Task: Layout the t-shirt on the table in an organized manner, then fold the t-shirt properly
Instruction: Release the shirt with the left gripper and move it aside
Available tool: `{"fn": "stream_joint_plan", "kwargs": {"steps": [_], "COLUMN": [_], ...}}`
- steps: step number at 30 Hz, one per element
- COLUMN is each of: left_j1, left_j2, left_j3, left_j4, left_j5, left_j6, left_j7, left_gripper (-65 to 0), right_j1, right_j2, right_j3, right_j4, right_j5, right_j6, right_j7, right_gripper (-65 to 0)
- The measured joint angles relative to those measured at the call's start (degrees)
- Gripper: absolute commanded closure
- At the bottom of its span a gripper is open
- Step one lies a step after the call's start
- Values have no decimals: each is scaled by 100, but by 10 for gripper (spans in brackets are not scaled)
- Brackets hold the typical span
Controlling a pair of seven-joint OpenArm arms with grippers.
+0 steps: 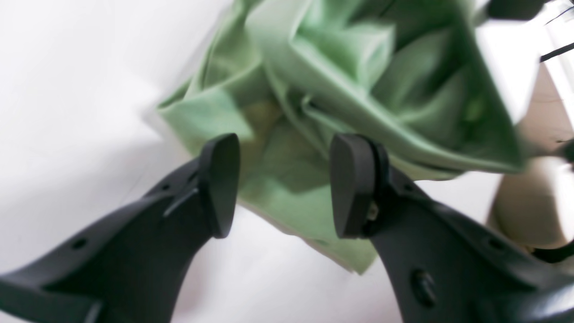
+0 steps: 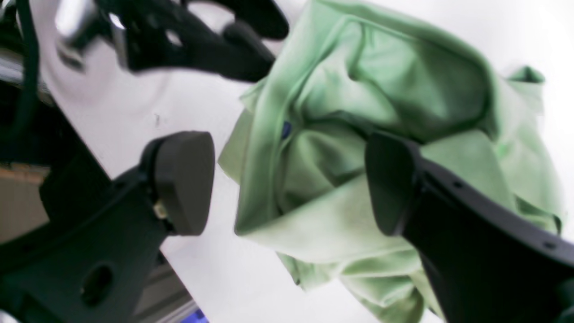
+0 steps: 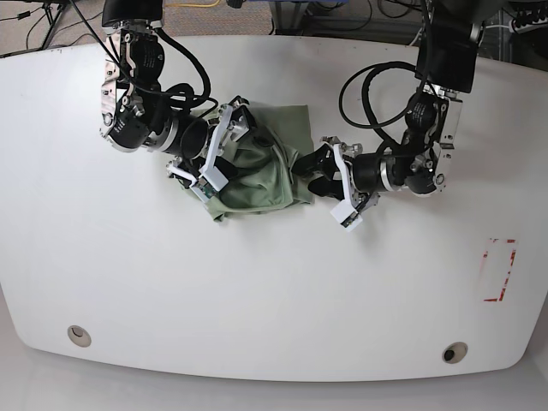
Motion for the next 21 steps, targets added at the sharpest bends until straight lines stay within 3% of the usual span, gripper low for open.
{"fn": "stream_joint_plan", "kwargs": {"steps": [9,14,17,21], "left_j1": [-31,-284,-450,-603], "left_j2": [-555,-861,-960,-999], "left_j3": [-723,-822,-798,-800], "left_j4": [374,361,361,363], "left_j5": [-339,-264,-297,-337], "left_j6": [-2,0,-2,-4], "left_j7": [-2,24,15,9], "left_gripper": [-307,-307,-307,-307], "right_j1": [138,125,122,87], "right_j2": [286,476,568,579], "right_j3": [-623,-1034,-1475,-1902], "right_j4": [0,2,0,-13], "right_j5": [-4,-476,-1202,-1952], "right_j6": [28,26,26,68], "right_j7": [74,592,807,859], "right_gripper": [-501,-495,-450,-338]}}
